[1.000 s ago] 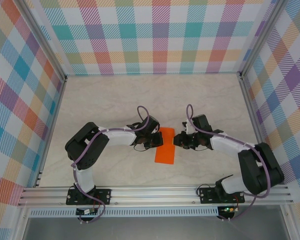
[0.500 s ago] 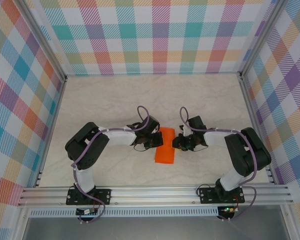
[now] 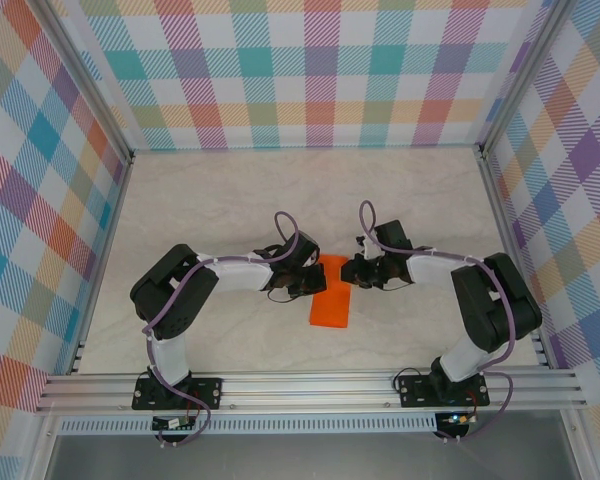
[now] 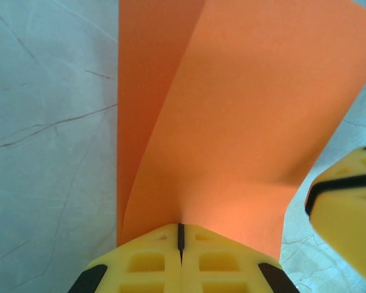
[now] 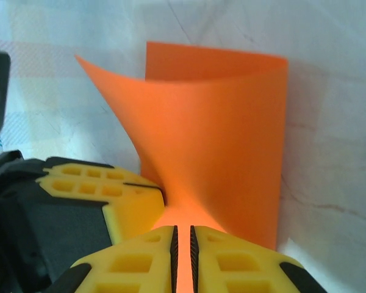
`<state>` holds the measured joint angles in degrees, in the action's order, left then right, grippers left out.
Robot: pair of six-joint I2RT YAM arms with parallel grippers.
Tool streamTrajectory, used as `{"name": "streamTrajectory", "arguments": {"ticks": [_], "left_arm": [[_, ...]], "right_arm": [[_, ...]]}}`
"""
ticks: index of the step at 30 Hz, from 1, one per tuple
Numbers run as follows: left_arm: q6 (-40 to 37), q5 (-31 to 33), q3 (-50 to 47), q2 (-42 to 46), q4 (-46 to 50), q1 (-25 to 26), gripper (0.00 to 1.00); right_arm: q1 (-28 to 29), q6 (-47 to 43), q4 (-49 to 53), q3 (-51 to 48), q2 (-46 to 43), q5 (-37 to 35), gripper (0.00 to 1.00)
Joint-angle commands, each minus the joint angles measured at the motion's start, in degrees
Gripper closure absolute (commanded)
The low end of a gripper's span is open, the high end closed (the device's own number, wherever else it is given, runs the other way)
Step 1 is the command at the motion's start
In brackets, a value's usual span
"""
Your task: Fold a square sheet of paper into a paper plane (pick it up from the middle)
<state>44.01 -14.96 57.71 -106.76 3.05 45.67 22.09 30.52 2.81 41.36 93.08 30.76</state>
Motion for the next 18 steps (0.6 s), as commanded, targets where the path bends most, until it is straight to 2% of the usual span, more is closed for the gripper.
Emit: {"name": "streamTrajectory", "arguments": {"ticks": [1,10,18], "left_arm": [[-1.11,1.32,-1.11,-3.40,8.46,0.65,1.00],[-1.07,1.39,-1.03,-3.45,8.53,0.65,1.00],[-1.22,1.44,-1.16,-3.45,8.82,0.67,1.00]], "right_arm": [[-0.80,-1.68,-1.12,0.20,2.45,1.36,0.84],[-1.78,-1.40,-3.46,-1.57,5.95,1.30,0.85],[-1.95,-2.72,0.91,3.37,3.56,1.20,0.84]]}}
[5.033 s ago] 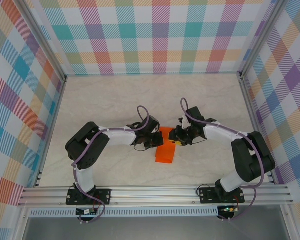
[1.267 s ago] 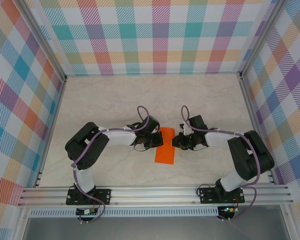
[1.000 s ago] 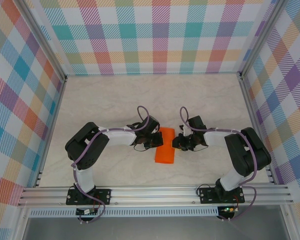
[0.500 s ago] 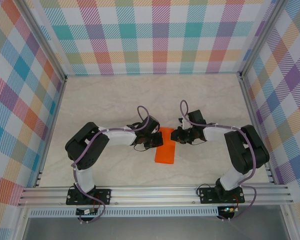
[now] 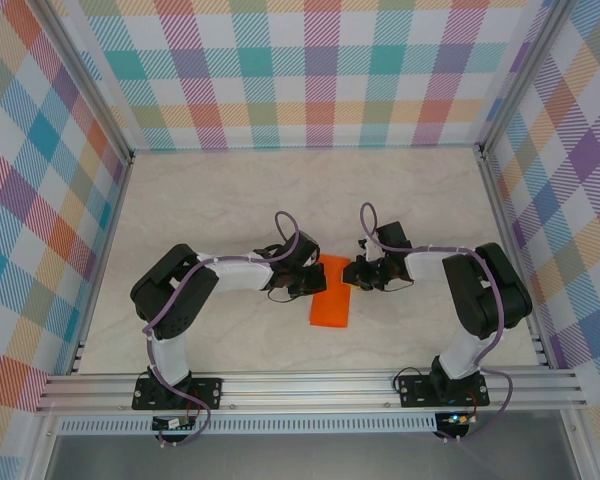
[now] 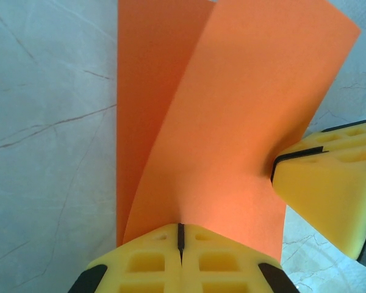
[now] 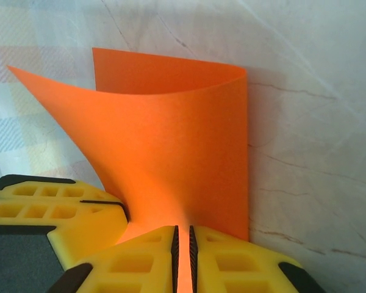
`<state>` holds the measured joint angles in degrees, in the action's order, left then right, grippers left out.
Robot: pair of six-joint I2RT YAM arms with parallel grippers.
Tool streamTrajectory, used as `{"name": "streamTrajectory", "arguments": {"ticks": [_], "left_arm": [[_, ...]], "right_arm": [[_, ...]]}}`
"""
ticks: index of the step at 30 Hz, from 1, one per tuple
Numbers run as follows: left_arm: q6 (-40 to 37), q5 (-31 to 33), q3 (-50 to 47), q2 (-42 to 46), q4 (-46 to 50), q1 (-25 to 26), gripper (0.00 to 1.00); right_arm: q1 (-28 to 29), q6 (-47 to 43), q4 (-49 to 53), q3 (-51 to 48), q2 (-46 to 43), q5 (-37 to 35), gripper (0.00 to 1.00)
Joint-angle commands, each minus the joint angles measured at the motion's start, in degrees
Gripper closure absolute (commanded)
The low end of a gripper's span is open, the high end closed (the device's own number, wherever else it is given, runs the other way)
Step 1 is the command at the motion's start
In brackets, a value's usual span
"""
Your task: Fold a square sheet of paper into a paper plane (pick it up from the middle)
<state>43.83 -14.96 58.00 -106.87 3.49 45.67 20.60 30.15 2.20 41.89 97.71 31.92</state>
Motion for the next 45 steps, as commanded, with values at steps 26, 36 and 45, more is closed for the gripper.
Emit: {"name": "streamTrajectory", "arguments": {"ticks": [26,36,45], "left_arm": [[-0.95,1.70,-1.62,-2.93,8.73,0.67,1.00],[-0.96,1.78,-1.83,-2.91,8.56,0.70,1.00],[-1.04,1.82,-1.79,-2.75,8.90,0.73,1.00]], "right_arm": [[-3.28,-4.56,4.75,9.16,4.52,0.41,0.84],[-3.99,-4.84,3.70,8.48,9.84,-0.35,0.84],[-3.99,-5.54,7.68,13.36,6.62,-0.13,0.84]]}}
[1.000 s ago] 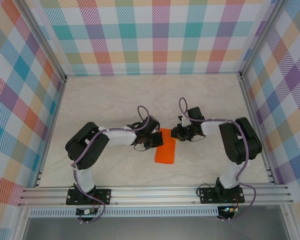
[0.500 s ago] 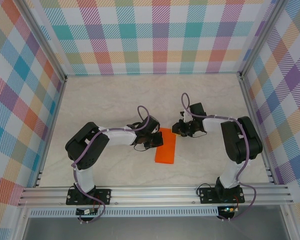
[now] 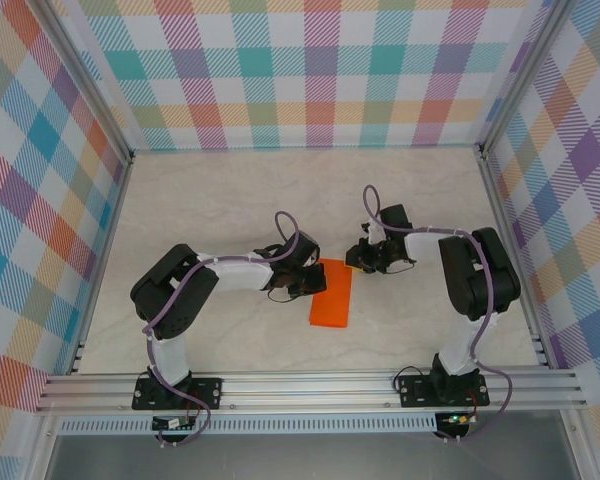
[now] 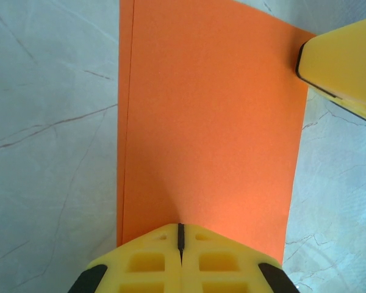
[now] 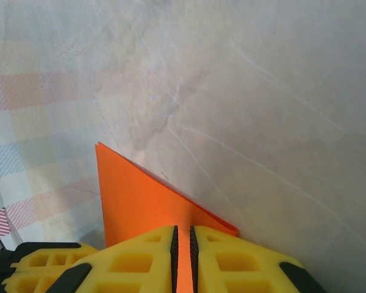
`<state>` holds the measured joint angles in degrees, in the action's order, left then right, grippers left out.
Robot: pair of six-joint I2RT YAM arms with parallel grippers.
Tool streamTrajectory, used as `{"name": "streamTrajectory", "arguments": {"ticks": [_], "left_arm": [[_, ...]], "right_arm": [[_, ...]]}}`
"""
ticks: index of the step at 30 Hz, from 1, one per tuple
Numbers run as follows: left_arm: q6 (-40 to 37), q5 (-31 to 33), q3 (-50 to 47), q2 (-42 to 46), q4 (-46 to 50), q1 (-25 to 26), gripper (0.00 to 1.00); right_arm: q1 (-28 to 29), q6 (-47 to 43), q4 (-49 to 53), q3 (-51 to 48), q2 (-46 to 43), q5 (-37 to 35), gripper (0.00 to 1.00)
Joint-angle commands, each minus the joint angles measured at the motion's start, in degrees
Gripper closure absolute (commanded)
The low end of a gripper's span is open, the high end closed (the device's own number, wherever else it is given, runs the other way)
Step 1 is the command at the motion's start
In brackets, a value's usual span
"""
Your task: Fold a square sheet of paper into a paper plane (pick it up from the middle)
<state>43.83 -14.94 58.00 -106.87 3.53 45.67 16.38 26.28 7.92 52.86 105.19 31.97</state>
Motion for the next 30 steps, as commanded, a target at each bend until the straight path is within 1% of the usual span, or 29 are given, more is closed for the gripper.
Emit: {"name": "streamTrajectory", "arguments": {"ticks": [1,8,11,15,17,19,23,26,28,30], "left_arm": [[-1.06,1.84,-1.83,-2.73,8.86,0.65,1.00],[-1.05,1.84,-1.74,-2.51,8.95,0.72,1.00],[-1.10,1.94,-1.92,-2.33,9.04,0.69,1.00],[-1.04,1.99,-2.02,-2.29,9.04,0.66,1.00],[-1.08,2.04,-2.00,-2.19,9.12,0.68,1.00],[-1.04,2.02,-2.01,-2.20,9.13,0.67,1.00],[-0.97,2.02,-1.97,-2.20,8.87,0.70,1.00],[-0.81,2.02,-1.82,-2.20,8.78,0.66,1.00],[-0.65,1.87,-1.91,-2.20,8.52,0.69,1.00],[-0.63,1.86,-1.84,-2.07,8.56,0.73,1.00]], "right_arm": [[0.22,-1.93,2.33,2.99,-0.79,-0.05,0.84],[0.14,-1.74,1.33,2.95,3.16,-0.13,0.84],[0.12,-1.22,-0.88,1.08,3.70,-0.02,0.84],[0.06,-1.14,-1.02,0.73,4.14,-0.59,0.85],[-0.37,-1.23,-0.96,1.16,4.04,0.39,0.84],[-0.78,-0.96,-0.38,1.81,2.86,1.75,0.84],[-0.83,-1.12,2.78,2.55,-2.55,3.19,0.84],[-0.83,-0.27,3.19,-0.09,-6.65,4.33,0.83],[-0.62,1.12,1.61,-2.75,-8.23,5.98,0.83],[-0.01,2.51,0.33,-5.77,-9.80,5.84,0.83]]}}
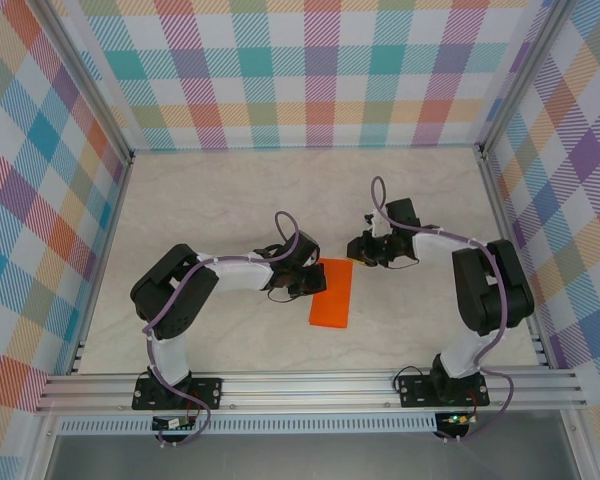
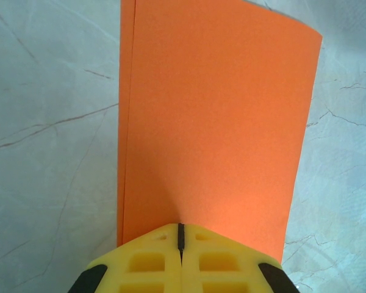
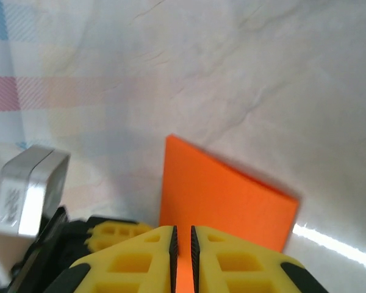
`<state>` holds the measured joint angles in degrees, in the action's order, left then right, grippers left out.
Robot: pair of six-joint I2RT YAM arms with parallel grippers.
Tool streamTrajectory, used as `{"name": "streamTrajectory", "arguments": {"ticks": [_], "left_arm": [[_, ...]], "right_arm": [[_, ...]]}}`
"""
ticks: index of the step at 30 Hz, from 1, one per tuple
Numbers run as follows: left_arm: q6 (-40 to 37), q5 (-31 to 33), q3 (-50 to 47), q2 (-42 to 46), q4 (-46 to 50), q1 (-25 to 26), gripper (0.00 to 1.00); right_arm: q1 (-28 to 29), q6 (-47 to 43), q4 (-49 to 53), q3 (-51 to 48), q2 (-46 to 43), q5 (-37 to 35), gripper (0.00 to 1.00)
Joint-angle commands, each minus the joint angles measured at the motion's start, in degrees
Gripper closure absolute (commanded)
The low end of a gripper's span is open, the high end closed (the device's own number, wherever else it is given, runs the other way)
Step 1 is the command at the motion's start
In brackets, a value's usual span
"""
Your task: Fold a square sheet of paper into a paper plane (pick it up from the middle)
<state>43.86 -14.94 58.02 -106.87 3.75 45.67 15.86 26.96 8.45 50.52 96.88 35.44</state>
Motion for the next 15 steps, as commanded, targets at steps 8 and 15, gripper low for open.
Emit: {"name": "streamTrajectory", "arguments": {"ticks": [8,15], "left_arm": [[-0.58,1.87,-1.84,-2.29,7.91,0.70,1.00],[-0.43,1.59,-2.03,-2.55,7.57,0.72,1.00]], "right_arm": [[6.63,2.47,-1.69,-11.38,-7.21,2.88,0.82],[8.99,3.47,-4.94,-15.18,-5.64,0.87,0.82]]}}
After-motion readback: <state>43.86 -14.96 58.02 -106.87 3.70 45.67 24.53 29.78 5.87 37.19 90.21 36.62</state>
